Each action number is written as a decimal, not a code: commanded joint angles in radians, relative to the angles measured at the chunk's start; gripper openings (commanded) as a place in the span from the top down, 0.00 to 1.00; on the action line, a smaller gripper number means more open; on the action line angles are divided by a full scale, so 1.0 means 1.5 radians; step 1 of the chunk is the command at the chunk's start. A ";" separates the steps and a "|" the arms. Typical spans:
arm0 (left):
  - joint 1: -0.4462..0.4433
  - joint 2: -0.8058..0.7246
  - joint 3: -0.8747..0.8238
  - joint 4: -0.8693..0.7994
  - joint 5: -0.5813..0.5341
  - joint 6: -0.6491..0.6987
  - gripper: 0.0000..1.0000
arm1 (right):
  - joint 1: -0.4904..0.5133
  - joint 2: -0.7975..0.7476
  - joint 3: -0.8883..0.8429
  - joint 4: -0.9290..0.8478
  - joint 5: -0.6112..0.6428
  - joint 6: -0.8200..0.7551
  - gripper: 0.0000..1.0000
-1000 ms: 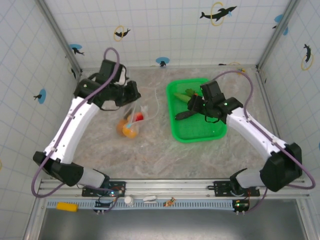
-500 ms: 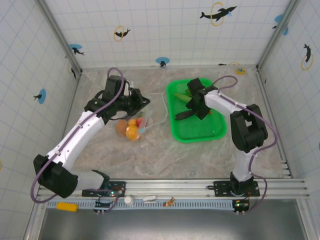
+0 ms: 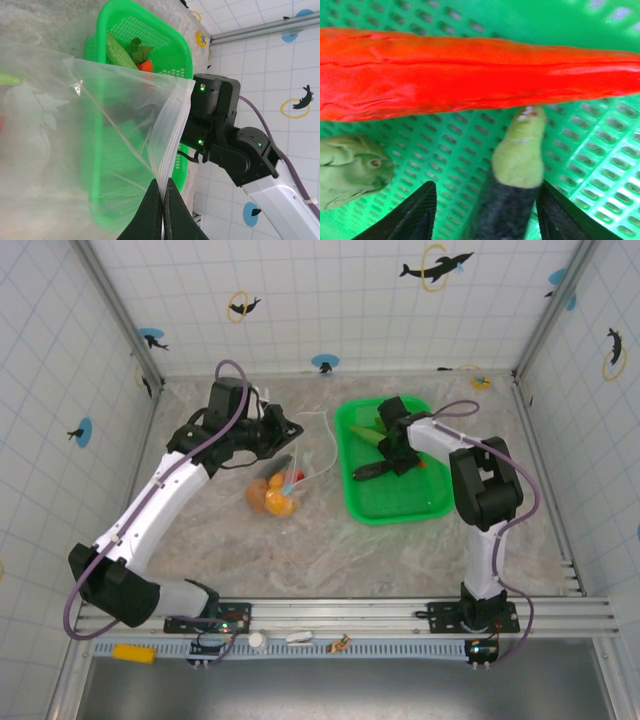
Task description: Place the food in the zip-top bag and seal the zipper
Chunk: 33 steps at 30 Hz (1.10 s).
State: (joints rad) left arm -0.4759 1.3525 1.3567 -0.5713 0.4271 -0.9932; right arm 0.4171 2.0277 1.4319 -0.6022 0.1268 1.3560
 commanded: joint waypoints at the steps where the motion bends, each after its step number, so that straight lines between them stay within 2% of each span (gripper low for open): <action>1: 0.004 -0.005 0.017 -0.027 -0.006 0.021 1.00 | -0.004 0.012 0.009 0.036 -0.005 0.001 0.53; 4: 0.005 -0.014 0.009 -0.024 -0.007 0.014 1.00 | -0.008 -0.006 -0.018 0.055 -0.028 0.000 0.63; 7: 0.004 -0.015 0.013 -0.032 -0.005 0.015 1.00 | -0.008 -0.044 -0.047 0.068 -0.040 -0.006 0.66; 8: 0.004 -0.017 0.016 -0.037 -0.010 0.016 1.00 | -0.008 -0.060 -0.057 0.069 -0.042 -0.011 0.70; 16: 0.005 -0.023 0.018 -0.038 -0.020 0.007 1.00 | -0.006 -0.219 -0.150 0.081 -0.069 -0.028 0.70; 21: 0.005 -0.018 0.020 -0.010 -0.002 -0.004 1.00 | 0.017 -0.309 -0.151 0.073 -0.034 -0.137 0.70; 24: 0.004 -0.014 0.010 0.014 0.020 -0.020 1.00 | 0.023 -0.375 -0.146 0.079 0.019 -0.232 0.72; 27: 0.004 -0.009 0.004 0.034 0.041 -0.036 1.00 | 0.033 -0.454 -0.158 0.132 0.094 -0.321 0.73; 31: 0.004 -0.002 0.012 0.040 0.053 -0.048 1.00 | 0.050 -0.516 -0.154 0.248 0.096 -0.419 0.74; 33: 0.004 -0.001 0.017 0.034 0.052 -0.048 1.00 | 0.060 -0.534 -0.157 0.328 0.054 -0.458 0.75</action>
State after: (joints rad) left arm -0.4759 1.3388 1.3567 -0.5442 0.4725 -1.0458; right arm 0.4847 1.2514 1.2041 -0.3035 0.2111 0.8200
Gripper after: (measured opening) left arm 0.042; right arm 0.256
